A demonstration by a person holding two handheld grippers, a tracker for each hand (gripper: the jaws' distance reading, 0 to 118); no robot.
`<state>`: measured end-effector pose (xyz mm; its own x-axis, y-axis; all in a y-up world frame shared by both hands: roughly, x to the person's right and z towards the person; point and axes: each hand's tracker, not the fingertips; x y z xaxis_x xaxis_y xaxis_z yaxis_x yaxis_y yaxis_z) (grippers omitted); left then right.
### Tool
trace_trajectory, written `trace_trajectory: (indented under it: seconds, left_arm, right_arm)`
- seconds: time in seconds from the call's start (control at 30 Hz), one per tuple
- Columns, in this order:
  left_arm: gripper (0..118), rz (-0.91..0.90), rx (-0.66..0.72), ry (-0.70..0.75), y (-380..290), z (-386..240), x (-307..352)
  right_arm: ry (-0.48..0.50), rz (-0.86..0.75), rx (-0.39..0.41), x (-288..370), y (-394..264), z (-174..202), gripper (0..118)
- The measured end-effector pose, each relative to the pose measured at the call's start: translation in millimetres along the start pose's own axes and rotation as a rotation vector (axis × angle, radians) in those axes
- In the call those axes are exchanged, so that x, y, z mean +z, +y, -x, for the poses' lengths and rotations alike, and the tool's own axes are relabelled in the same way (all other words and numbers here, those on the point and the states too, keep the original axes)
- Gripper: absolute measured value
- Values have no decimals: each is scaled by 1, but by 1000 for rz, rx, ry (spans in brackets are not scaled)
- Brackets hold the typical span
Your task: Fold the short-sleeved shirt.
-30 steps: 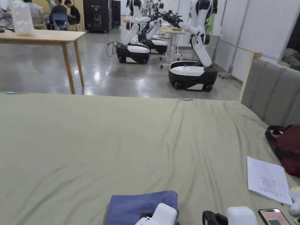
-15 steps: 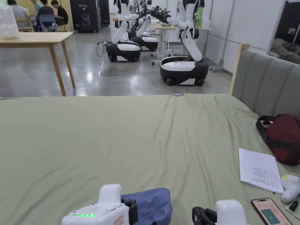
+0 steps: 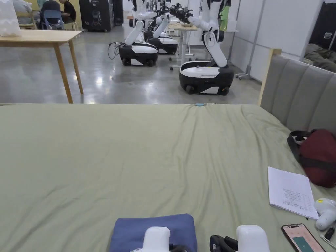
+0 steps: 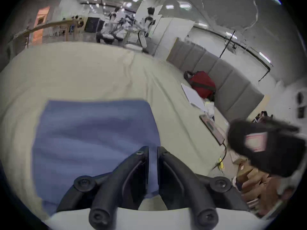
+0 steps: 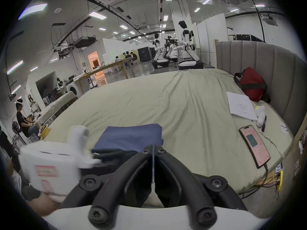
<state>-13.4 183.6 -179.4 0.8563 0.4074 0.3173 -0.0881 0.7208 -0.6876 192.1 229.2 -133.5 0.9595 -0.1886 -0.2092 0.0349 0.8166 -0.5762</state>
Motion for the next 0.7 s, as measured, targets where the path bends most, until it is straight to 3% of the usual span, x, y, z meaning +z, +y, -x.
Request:
trace_trajectory:
  seconds: [0.17, 0.2, 0.27, 0.3, 0.33, 0.37, 0.47, 0.63, 0.67, 0.7]
  left_arm:
    - [11, -183, 9, 129, 19, 61, 80]
    - [19, -213, 9, 156, 19, 80, 88]
    - [104, -165, 81, 174, 18, 111, 97]
    - [118, -138, 128, 151, 14, 125, 99]
    - [118, -207, 193, 77, 8, 148, 98]
    - [118, -154, 279, 55, 1, 163, 95]
    - [118, -110, 451, -62, -15, 180, 76]
    - [117, 10, 649, -391, -41, 187, 7]
    - [112, -32, 642, -401, -38, 181, 1]
    - [94, -31, 656, -405, -32, 176, -4]
  right_arm:
    - [78, 51, -74, -57, 2, 9, 3]
    - [103, 73, -91, -70, 1, 10, 3]
    - [177, 104, -125, -96, -5, 7, 3]
    - [211, 118, -143, -106, -9, 5, 3]
    - [253, 143, -189, -115, -14, 1, 3]
    - [263, 172, -231, -122, -19, -4, 3]
    - [87, 220, -218, -135, -38, -18, 3]
    - [118, 182, -242, -130, -43, -25, 3]
    - [116, 180, -238, -126, -39, -22, 3]
    - [116, 178, -237, -126, -38, -21, 3]
